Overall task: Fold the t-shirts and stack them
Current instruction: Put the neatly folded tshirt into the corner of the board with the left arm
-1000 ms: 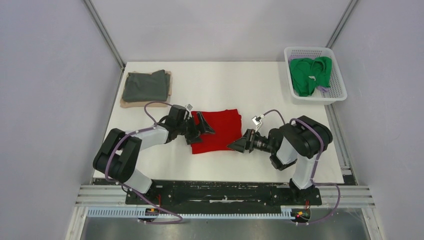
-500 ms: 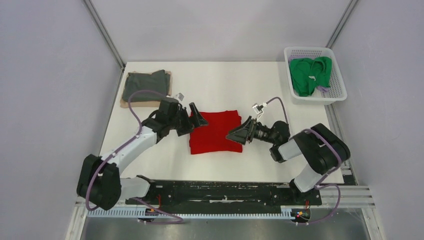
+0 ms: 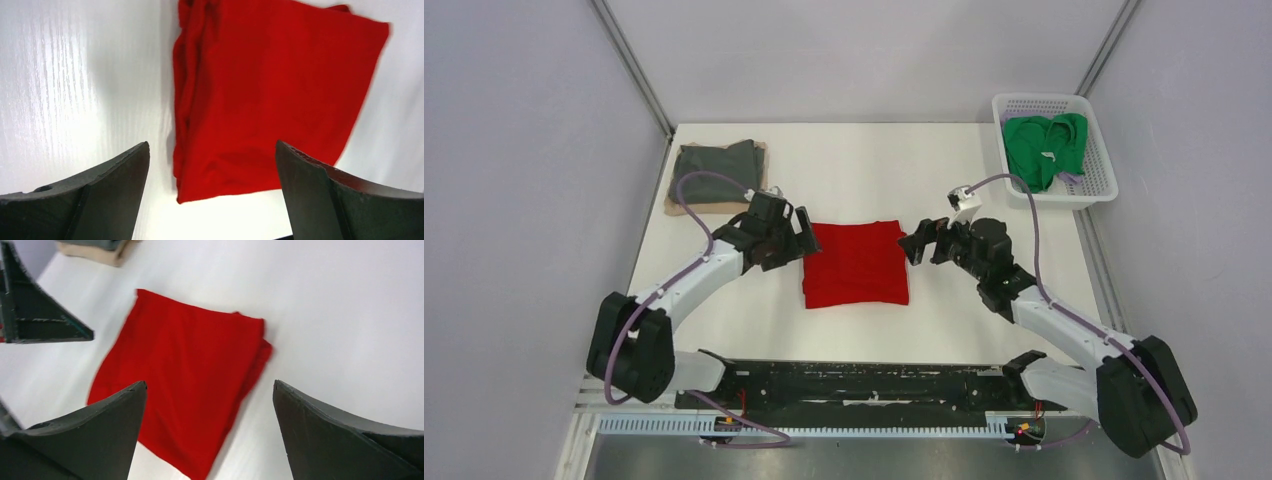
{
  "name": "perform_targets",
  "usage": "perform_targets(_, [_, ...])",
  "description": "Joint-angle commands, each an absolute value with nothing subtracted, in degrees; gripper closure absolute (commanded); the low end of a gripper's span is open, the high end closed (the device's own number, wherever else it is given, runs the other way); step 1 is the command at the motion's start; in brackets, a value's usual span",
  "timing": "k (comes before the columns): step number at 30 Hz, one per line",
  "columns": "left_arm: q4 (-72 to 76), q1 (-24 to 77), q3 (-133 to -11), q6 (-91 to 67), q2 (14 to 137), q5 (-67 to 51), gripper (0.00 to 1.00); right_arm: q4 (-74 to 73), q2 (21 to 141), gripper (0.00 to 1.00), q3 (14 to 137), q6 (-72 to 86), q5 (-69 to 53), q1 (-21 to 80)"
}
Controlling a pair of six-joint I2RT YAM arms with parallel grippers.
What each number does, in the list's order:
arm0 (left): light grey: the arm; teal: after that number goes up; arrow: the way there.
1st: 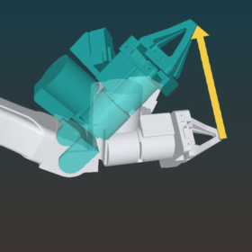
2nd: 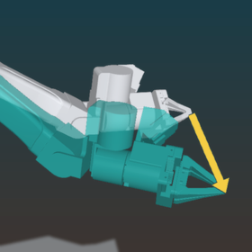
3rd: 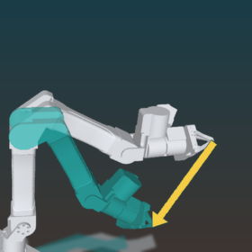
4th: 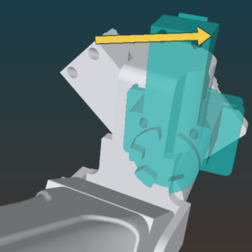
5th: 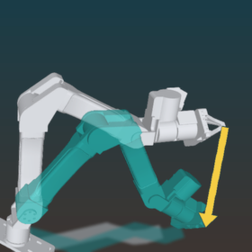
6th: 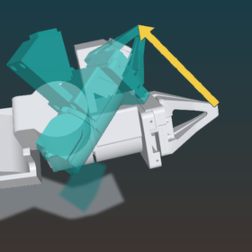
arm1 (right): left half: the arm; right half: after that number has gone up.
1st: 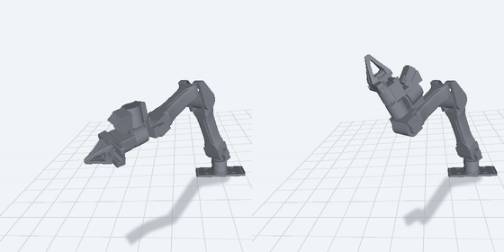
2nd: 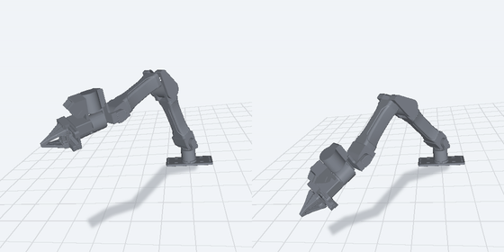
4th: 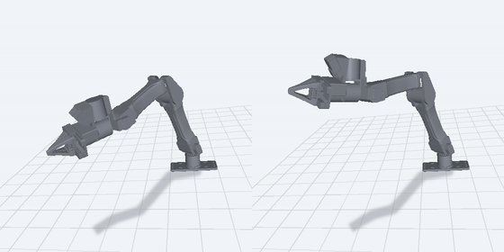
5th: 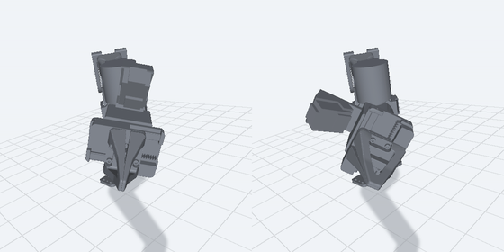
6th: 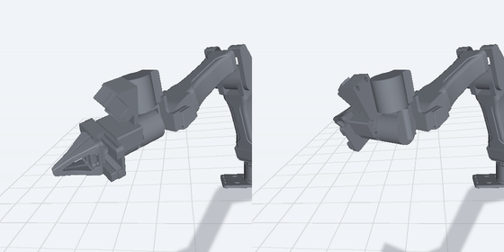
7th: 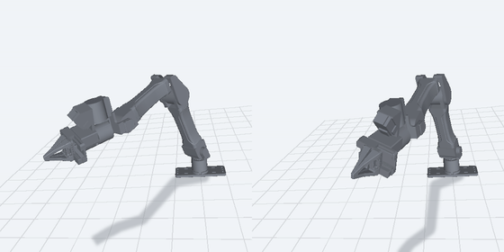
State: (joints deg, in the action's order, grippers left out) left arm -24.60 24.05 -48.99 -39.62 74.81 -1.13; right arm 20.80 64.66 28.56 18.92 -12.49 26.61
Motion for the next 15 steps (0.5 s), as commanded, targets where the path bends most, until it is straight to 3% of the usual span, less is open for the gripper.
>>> perform_targets(1, [-25.3,23.7,-50.8,-36.4,80.3,0.7,0.0,9.7,58.3,0.02,26.6,15.0,6.5,26.7])
perform_targets(9, [-19.5,23.8,-50.0,-37.1,87.8,-3.6,0.0,6.7,54.0,0.02,22.3,15.7,13.3,26.6])
perform_targets(15, [-19.2,24.1,-51.1,-37.1,93.2,-3.2,0.09,3.4,55.0,0.02,21.5,15.9,15.6,26.5])
